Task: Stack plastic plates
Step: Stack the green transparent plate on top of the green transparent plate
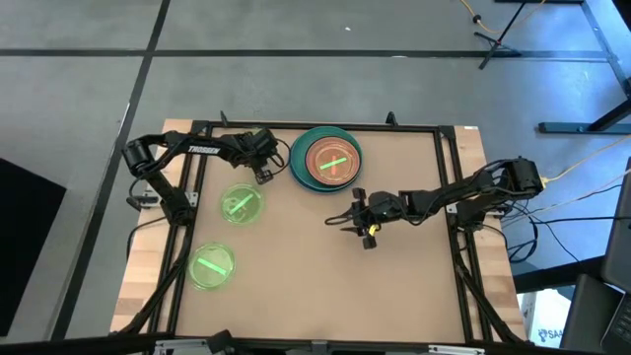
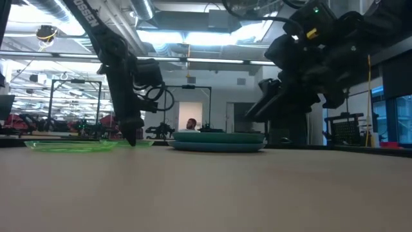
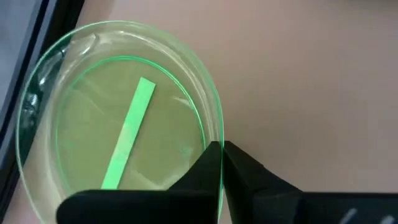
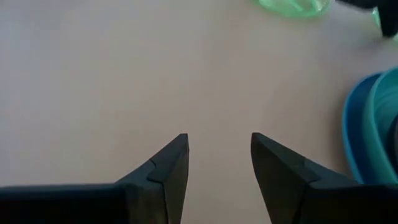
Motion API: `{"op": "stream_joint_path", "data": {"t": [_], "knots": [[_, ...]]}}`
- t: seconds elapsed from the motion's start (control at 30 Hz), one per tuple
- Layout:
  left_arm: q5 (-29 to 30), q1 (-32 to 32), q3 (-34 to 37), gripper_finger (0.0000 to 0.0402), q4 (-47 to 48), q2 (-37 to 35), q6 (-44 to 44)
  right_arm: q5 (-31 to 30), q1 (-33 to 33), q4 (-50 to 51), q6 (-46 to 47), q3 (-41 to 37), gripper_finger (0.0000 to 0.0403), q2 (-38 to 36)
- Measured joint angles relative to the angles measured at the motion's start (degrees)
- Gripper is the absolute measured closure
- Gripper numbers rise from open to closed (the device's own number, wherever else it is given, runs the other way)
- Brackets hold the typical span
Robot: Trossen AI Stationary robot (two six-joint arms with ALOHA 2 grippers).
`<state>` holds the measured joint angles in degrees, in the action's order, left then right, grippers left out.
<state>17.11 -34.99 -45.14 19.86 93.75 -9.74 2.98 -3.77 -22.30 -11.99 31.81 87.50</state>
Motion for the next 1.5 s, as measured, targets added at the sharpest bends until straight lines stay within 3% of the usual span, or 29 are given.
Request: {"op": "stream_joint_path", "data": {"t": [0.43,0.53,0.67,0.8,1.0,1.3,1.5], "knots": [[5.28,10.43,-2.82,0.0400,-0.35,-11.52,-0.78,-2.49,0.00,8.27,5.89,0.00,0.0238,0.02],[3.67,13.17,-3.75,0.0401,-4.19,-13.02,-3.92,-3.62,0.00,11.90,6.59,0.00,0.0238,0.02],[-4.10,16.23,-4.09,0.0401,-13.18,-13.01,-7.29,-7.52,0.02,16.98,8.34,0.00,0.0238,0.02],[-11.15,18.15,-4.10,0.0401,-23.37,-9.51,-9.45,-10.01,0.02,19.39,10.37,0.00,0.0238,0.02],[-13.84,19.36,-4.11,0.0401,-35.20,-2.63,-11.85,-9.95,0.02,19.18,10.45,0.00,0.0238,0.02],[-13.66,19.29,-4.09,0.0399,-40.36,4.45,-11.85,-9.94,0.02,19.12,10.46,0.00,0.0238,0.02],[-13.41,18.38,-4.10,0.0356,-40.70,6.88,-11.80,-9.96,0.02,18.79,10.57,0.00,0.0238,0.02]]}}
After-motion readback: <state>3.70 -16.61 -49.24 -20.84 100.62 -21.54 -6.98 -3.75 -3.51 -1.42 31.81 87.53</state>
